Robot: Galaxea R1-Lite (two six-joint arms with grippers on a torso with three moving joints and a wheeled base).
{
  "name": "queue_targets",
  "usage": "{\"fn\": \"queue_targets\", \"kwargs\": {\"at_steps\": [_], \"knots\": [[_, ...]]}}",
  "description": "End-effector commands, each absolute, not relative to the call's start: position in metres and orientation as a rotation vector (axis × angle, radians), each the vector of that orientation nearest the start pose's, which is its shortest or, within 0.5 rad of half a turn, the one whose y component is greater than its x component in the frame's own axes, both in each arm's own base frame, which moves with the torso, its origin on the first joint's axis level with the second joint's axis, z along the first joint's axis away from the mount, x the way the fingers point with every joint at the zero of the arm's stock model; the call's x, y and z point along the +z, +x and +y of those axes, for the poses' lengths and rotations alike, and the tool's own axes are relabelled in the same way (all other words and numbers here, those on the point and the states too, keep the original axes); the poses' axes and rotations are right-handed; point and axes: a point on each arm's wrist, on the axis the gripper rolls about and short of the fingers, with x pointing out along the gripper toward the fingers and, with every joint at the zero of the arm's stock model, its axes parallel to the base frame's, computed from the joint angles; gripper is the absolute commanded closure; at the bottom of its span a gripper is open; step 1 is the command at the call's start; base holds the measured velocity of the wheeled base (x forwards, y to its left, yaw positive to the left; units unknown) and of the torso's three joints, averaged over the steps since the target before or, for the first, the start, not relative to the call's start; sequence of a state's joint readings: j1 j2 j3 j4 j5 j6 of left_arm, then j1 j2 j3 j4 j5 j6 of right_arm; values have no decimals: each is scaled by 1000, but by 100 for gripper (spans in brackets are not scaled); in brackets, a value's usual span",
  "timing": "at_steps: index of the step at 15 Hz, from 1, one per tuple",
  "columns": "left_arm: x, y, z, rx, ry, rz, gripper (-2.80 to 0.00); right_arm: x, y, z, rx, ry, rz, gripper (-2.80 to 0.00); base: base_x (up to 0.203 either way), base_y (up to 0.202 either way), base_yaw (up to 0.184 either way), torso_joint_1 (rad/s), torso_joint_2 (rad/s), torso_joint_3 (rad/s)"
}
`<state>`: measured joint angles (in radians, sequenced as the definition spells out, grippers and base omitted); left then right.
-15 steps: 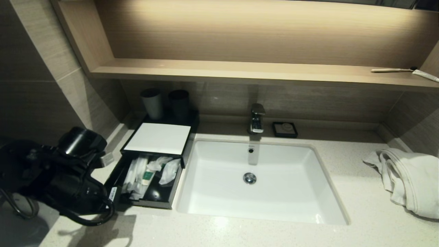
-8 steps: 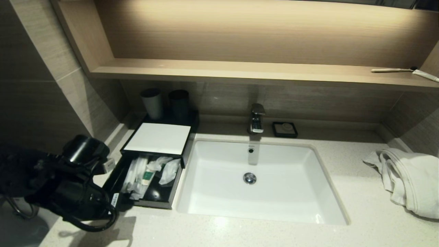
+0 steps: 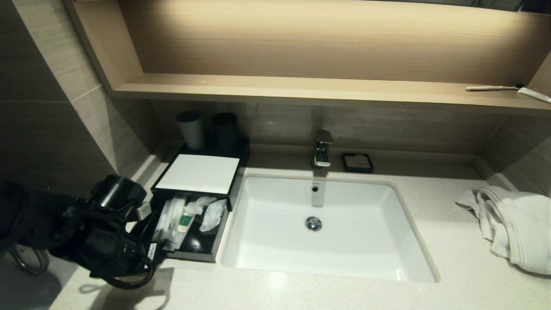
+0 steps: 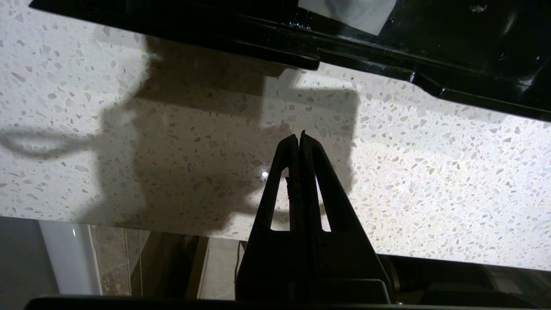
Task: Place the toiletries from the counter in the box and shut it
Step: Close the drawer
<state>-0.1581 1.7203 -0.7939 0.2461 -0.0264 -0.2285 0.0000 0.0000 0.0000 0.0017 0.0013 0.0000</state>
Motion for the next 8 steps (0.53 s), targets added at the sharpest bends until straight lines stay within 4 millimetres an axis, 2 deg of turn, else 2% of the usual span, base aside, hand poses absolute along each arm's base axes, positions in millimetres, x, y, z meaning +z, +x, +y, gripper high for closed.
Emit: {"fn": "queue_targets", "kwargs": {"at_steps": [1,8], "knots": [[103,251,-41,-25,-124,1197,0,75,-23,0,2,0,2,0,0,0,0,0,0,0],[101,266,-43,-24,-125,1178,0,75,-23,0,2,0,2,0,0,0,0,0,0,0]]}}
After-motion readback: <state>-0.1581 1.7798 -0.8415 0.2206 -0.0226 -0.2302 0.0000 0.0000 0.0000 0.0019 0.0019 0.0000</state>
